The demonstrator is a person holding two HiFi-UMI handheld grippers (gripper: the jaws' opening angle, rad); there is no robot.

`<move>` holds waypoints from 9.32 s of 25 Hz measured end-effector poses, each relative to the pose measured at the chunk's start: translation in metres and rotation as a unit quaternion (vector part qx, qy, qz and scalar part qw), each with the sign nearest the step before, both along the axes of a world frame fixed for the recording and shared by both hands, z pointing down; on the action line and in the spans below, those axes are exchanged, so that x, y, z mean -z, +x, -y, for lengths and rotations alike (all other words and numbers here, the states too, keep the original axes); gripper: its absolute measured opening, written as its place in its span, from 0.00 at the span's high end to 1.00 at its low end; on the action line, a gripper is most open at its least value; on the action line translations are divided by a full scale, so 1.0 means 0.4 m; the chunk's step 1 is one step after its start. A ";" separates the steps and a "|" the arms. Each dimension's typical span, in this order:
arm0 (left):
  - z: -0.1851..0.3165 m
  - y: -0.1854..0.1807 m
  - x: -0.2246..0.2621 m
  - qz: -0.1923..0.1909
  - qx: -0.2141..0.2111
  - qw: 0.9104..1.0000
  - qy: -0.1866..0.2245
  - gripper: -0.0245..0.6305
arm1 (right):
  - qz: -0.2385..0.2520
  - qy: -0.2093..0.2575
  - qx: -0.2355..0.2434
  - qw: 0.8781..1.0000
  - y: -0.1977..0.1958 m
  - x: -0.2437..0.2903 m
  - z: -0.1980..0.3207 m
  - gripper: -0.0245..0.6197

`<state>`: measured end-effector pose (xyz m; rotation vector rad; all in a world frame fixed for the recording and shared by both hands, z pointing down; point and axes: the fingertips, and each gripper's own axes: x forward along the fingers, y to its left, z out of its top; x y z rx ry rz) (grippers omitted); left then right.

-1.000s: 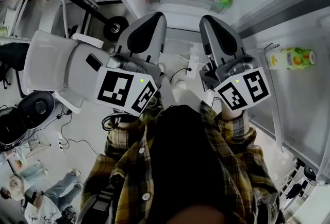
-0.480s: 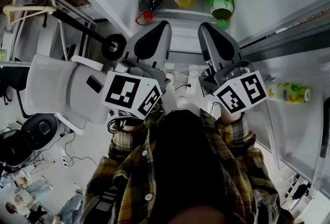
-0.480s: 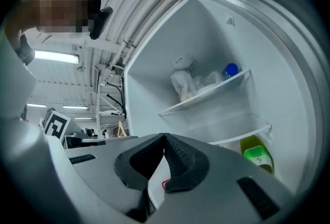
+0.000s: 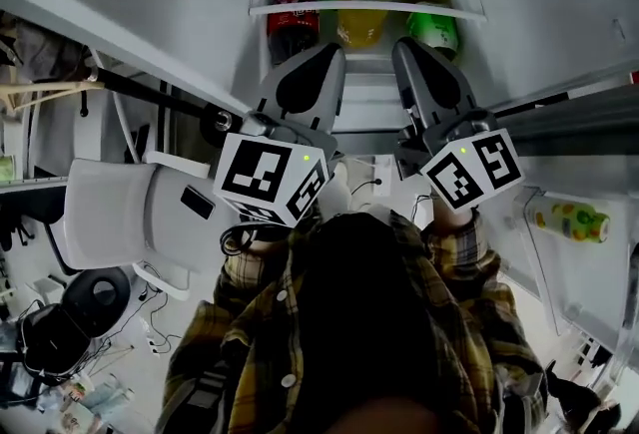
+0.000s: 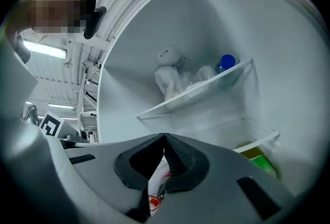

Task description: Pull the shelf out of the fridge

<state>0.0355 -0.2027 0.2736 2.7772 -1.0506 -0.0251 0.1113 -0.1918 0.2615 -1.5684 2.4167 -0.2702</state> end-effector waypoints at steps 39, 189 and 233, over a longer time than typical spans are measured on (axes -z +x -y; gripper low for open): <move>0.182 0.082 -0.149 -0.083 0.044 0.988 -0.120 0.96 | 0.101 -0.095 0.029 0.990 0.106 -0.177 0.181 0.93; 0.070 0.015 -0.214 -0.346 0.021 0.888 -0.302 0.87 | 0.482 -0.180 0.023 0.857 0.045 -0.249 0.053 0.91; -0.132 -0.031 -0.201 -0.374 0.012 0.876 -0.303 0.87 | 0.473 -0.184 0.041 0.861 0.001 -0.249 -0.153 0.91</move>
